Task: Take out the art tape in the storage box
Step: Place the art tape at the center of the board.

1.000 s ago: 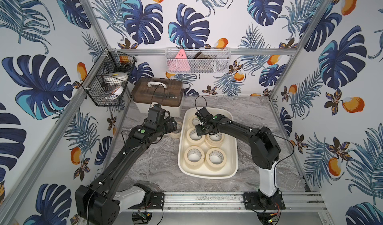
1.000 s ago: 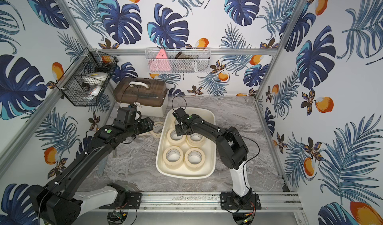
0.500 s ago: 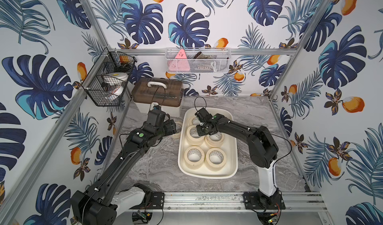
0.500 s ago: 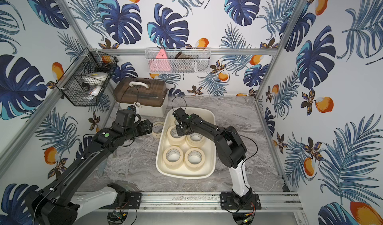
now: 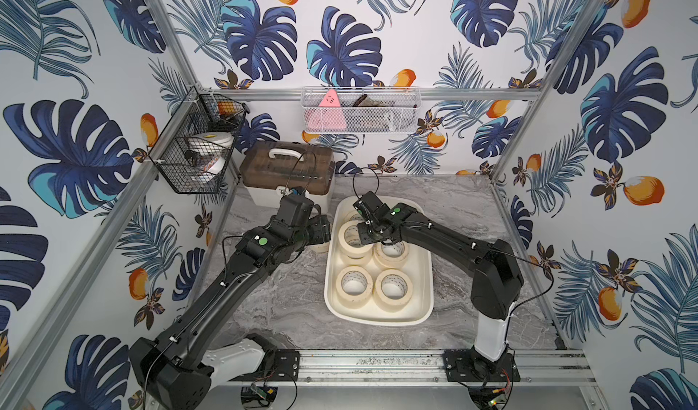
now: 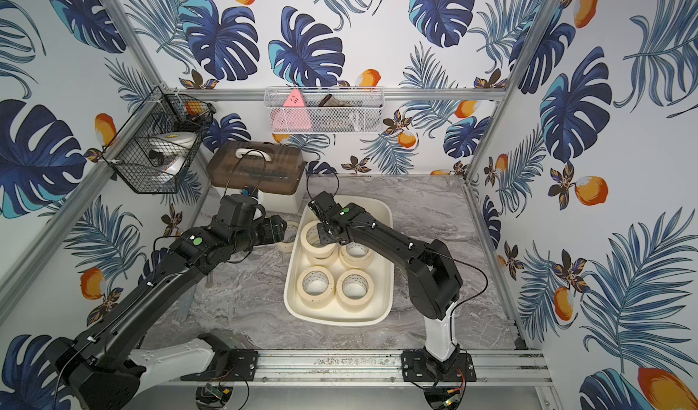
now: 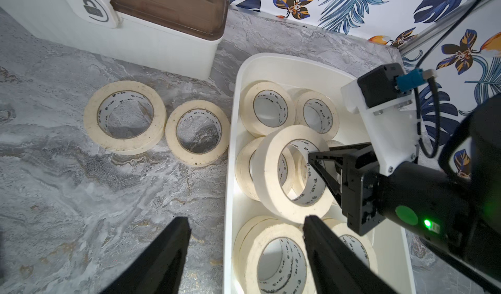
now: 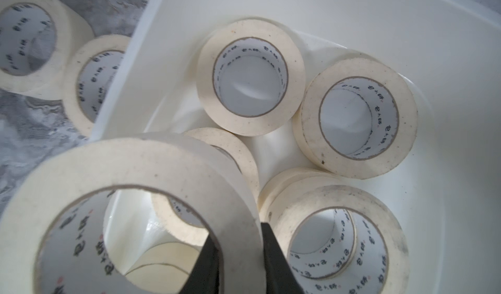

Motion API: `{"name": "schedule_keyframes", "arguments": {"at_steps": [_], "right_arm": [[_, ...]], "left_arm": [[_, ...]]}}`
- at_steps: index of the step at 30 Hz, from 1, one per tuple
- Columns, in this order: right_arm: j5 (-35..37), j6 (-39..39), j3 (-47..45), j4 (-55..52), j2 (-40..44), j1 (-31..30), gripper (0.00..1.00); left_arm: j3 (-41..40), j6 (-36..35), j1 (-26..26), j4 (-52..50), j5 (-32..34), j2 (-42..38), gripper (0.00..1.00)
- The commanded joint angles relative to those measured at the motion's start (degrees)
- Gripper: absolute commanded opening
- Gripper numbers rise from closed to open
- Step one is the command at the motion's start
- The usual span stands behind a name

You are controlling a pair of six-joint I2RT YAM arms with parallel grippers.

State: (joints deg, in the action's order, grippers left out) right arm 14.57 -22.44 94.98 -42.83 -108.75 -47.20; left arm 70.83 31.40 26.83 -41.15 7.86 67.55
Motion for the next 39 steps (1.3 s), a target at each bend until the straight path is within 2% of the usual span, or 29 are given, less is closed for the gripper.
{"name": "schedule_keyframes", "arguments": {"at_steps": [1, 8, 15, 18, 21, 23, 25, 32, 36, 39], "right_arm": [[1.8, -2.5, 2.1, -1.7, 1.5, -2.0, 0.15], [1.0, -3.6, 4.1, -1.8, 4.6, -5.3, 0.16], [1.0, -4.1, 3.7, -1.1, 6.9, -7.0, 0.18], [1.2, -4.0, 3.5, -1.1, 7.1, -7.4, 0.20], [1.3, -3.9, 3.3, -1.2, 7.2, -7.6, 0.24], [1.2, -3.8, 3.0, -1.1, 7.4, -7.6, 0.32], [1.3, -3.9, 3.0, -1.4, 7.5, -7.6, 0.41], [-1.7, -1.3, -0.1, 1.7, 10.7, -7.5, 0.60], [-1.2, -1.0, -2.2, 2.6, 13.2, -7.4, 0.65], [0.1, -0.9, -3.3, 2.1, 14.6, -7.2, 0.66]], "left_arm": [[2.3, -0.5, 1.6, -3.8, 2.2, 1.5, 0.75], [2.4, 0.0, 2.9, -4.0, 3.4, 3.6, 0.74], [1.8, -0.3, 3.3, -3.3, 3.2, 5.9, 0.70], [1.6, -0.4, 3.6, -3.3, 4.2, 6.9, 0.61], [1.8, -0.5, 3.5, -3.5, 5.0, 7.5, 0.40], [1.5, -0.4, 3.5, -3.0, 5.4, 7.3, 0.22], [1.2, -0.2, 3.5, -2.5, 5.7, 7.2, 0.14], [-0.6, 1.7, 3.5, -0.5, 7.1, 7.7, 0.09], [-2.7, 4.2, 3.5, 1.1, 10.5, 7.6, 0.07], [-4.0, 7.7, 2.8, 1.1, 14.0, 7.7, 0.00]]}}
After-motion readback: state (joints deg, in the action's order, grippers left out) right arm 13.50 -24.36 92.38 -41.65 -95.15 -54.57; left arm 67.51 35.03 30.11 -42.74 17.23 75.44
